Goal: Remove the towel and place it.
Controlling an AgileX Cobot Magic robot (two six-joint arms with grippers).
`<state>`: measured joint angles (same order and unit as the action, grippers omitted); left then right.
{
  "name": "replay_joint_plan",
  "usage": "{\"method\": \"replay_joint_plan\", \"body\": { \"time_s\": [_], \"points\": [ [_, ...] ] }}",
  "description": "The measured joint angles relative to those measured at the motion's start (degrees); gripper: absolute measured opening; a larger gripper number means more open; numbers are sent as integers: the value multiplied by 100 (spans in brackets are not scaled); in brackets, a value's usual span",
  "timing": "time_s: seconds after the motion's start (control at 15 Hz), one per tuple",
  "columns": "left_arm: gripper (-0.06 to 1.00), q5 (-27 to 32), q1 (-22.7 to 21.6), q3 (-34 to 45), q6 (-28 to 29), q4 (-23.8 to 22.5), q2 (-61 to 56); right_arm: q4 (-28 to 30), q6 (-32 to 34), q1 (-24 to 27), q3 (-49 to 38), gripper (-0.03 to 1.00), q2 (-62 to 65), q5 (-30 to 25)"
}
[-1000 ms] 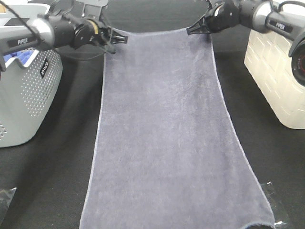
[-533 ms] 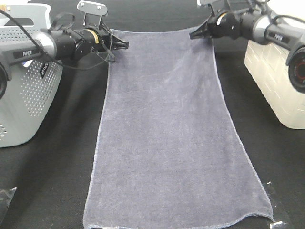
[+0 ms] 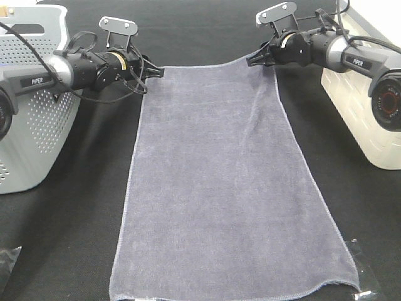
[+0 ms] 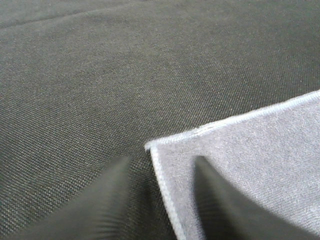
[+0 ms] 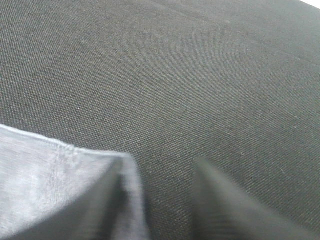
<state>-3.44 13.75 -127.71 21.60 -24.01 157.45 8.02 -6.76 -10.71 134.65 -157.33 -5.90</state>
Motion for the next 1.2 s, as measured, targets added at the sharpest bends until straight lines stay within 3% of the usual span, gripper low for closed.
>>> {"method": "replay_joint_plan", "body": {
  "time_s": [0.13, 0.4, 0.8, 1.2],
  "points": [
    [59, 0, 0, 0, 0, -6, -6, 0, 0, 0, 0, 64, 0, -11],
    [62, 86, 0, 0, 69, -6, -138, 6, -6, 0, 0, 78, 0, -521],
    [62, 493, 6, 0, 92, 0, -504, -52, -6, 0, 0, 79, 275, -1261],
    [62, 1507, 338, 0, 6, 0, -1495, -842, -6, 0, 0, 79, 1536, -2469]
  ]
}}
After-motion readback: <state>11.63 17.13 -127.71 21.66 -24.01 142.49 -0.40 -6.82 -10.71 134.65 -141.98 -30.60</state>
